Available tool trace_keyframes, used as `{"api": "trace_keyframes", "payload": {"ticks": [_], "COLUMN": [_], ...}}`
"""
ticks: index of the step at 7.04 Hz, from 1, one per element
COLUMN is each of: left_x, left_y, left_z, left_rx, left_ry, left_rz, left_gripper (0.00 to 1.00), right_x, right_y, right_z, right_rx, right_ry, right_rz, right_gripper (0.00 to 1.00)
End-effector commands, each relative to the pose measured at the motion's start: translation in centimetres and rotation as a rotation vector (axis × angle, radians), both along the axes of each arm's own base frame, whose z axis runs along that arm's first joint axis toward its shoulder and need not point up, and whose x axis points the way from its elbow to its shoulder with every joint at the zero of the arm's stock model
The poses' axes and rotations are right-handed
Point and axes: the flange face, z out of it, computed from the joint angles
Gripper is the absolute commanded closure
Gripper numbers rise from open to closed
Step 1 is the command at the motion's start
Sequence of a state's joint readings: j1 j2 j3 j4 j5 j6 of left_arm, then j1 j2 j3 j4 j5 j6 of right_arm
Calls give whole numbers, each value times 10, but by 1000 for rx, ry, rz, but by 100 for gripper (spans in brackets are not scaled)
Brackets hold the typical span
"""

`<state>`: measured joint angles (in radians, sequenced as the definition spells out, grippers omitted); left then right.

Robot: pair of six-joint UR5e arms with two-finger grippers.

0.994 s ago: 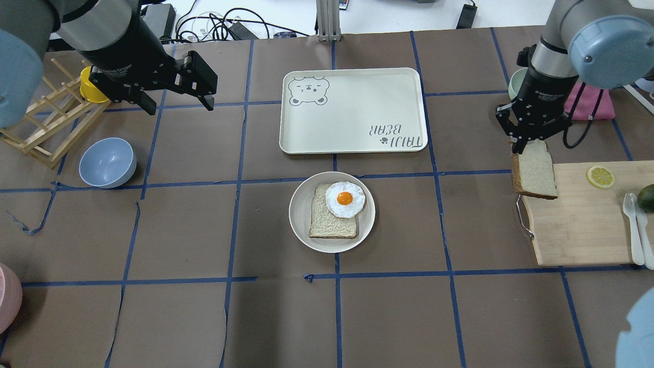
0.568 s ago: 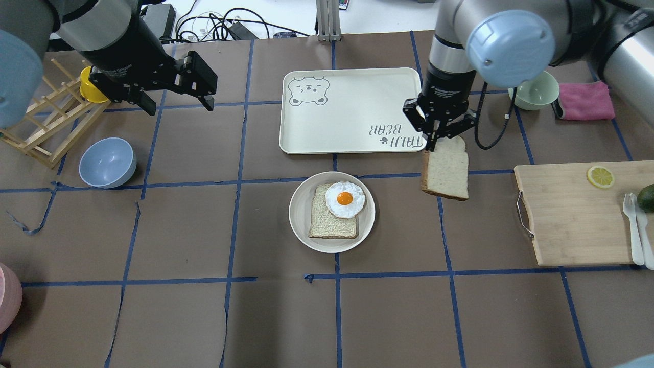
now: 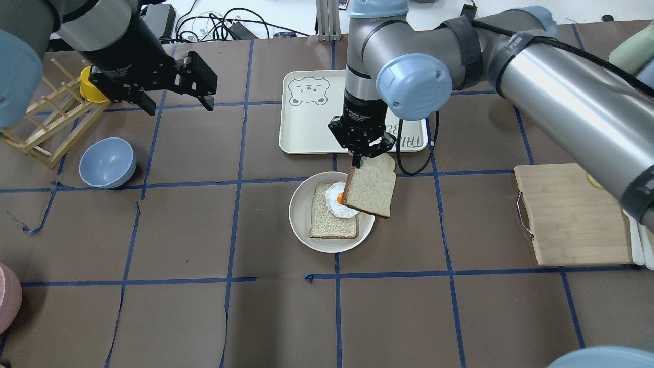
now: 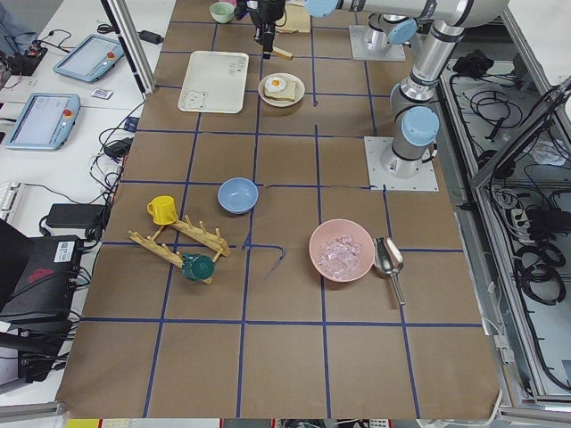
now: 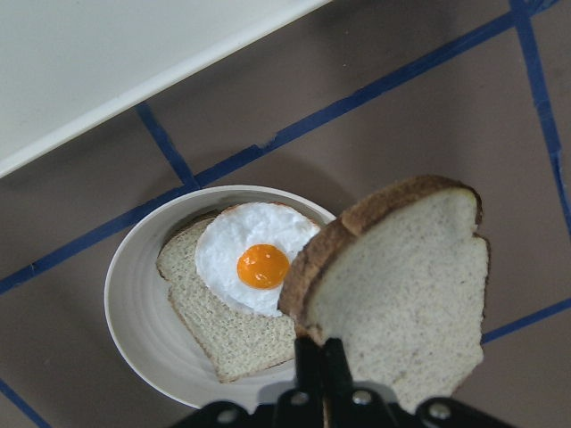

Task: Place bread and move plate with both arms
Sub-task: 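Lift the bread slice and carry it over the white plate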

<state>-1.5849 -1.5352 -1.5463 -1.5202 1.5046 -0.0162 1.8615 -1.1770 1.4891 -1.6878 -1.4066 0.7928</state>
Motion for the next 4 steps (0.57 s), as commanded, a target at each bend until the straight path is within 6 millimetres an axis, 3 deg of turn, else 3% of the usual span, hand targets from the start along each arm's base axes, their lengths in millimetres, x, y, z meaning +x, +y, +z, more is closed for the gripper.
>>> {"api": "trace_keyframes", "payload": {"ticks": [1,4], "left_x": [0,-1], "left_y": [0,-1], "left_z": [1,-1], "left_rx": [-1,0], "left_ry": [0,1], "left_rz": [1,-2], "left_gripper": [0,0], "right_x": [16,16], "right_y": [-4,-4], "right_z": [-26,-51], "right_rx": [47,82], "right_ry": [-38,-30], "right_rz": [-61,-46], "right_gripper": [100,100]}}
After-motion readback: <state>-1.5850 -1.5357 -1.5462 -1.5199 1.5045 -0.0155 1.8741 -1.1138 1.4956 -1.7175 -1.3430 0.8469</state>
